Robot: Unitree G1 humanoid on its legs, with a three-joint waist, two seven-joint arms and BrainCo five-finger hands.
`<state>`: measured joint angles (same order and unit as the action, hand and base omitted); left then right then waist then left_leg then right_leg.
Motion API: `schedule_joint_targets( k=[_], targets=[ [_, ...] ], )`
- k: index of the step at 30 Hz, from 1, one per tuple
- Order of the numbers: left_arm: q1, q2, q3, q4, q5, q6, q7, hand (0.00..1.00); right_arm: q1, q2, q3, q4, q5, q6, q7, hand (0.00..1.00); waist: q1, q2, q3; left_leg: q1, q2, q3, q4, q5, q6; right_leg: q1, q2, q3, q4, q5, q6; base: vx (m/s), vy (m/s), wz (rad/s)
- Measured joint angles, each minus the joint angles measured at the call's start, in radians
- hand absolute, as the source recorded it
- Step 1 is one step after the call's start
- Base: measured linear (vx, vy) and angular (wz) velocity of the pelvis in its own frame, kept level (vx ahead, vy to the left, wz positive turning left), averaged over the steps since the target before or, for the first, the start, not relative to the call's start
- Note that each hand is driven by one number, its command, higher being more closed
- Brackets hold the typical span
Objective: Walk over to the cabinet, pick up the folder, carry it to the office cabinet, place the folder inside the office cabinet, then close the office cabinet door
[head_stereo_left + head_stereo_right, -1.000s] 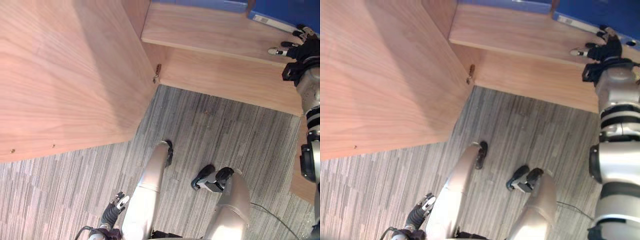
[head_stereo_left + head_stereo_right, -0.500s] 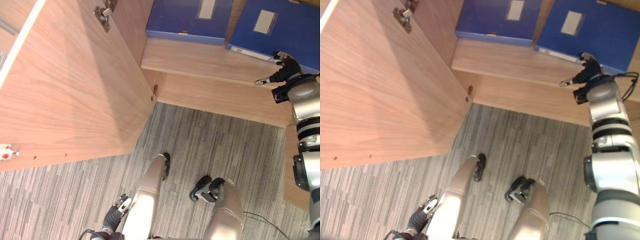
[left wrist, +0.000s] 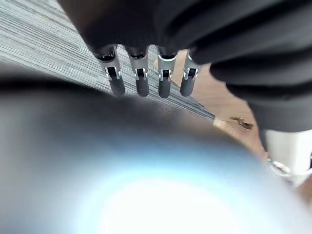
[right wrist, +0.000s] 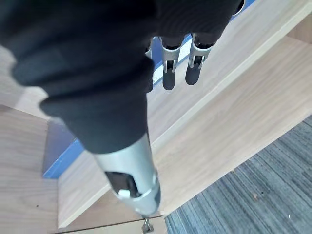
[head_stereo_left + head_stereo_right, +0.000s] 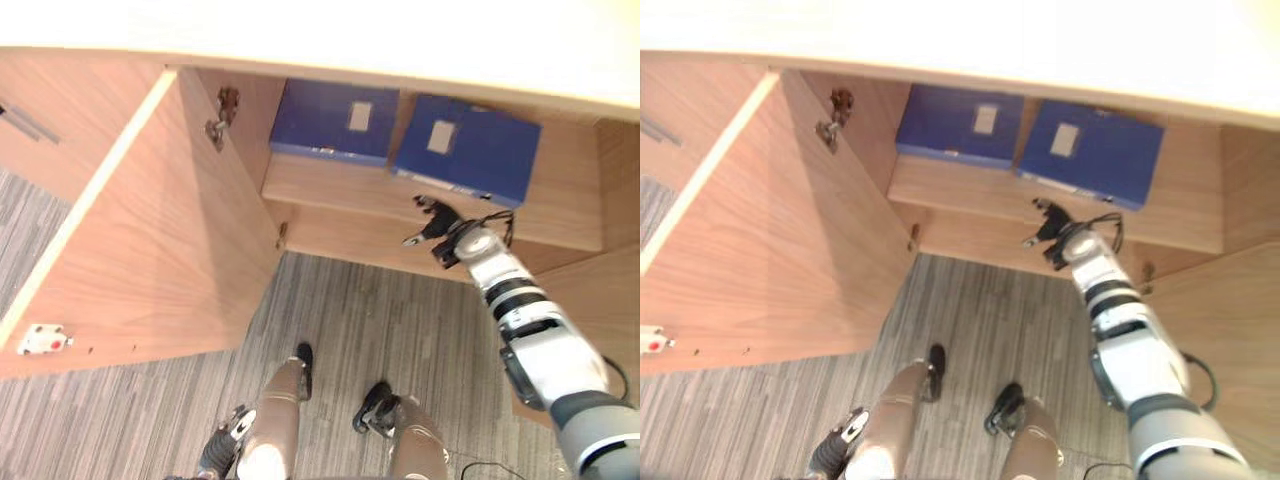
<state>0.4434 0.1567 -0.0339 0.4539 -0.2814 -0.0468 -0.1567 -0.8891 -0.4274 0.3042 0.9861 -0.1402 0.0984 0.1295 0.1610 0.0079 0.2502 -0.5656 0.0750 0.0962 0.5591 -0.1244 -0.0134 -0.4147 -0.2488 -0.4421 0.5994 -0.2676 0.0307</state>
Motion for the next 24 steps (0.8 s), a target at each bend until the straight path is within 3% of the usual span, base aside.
schedule_joint_targets(
  k=[6,13,18,24],
  targets=[
    [-0.09,-0.014,0.114,0.218,0.112,-0.002,0.044,0.0,0.193,0.18,-0.082,0.0,0.003,-0.003,-0.015,0.0,-0.007,-0.056,-0.094,0.179,0.035,0.044,-0.179,0.053,-0.034,0.168,0.083,-0.007,-0.223,0.078,0.003,0.11,-0.059,-0.18],
    [-0.216,-0.028,0.177,0.379,0.208,-0.006,0.101,0.0,0.389,0.307,-0.248,0.05,0.024,-0.004,-0.034,0.0,-0.035,-0.061,-0.157,0.394,0.022,0.086,-0.517,0.209,-0.062,0.315,0.156,0.007,-0.48,0.202,0.005,0.05,-0.068,-0.15],
    [-0.227,-0.041,0.214,0.431,0.239,-0.006,0.133,0.0,0.572,0.386,-0.4,0.069,0.114,-0.017,-0.102,0.0,-0.055,-0.062,-0.193,0.487,0.006,0.106,-0.604,0.237,-0.058,0.378,0.161,0.028,-0.529,0.222,0.016,0.01,0.002,-0.1],
    [-0.276,-0.055,0.264,0.501,0.29,-0.008,0.185,0.0,0.771,0.472,-0.506,0.081,0.209,-0.042,-0.177,0.0,-0.085,-0.061,-0.194,0.565,-0.011,0.135,-0.644,0.244,-0.044,0.434,0.157,0.066,-0.565,0.245,0.022,-0.03,0.043,-0.16]
  ],
)
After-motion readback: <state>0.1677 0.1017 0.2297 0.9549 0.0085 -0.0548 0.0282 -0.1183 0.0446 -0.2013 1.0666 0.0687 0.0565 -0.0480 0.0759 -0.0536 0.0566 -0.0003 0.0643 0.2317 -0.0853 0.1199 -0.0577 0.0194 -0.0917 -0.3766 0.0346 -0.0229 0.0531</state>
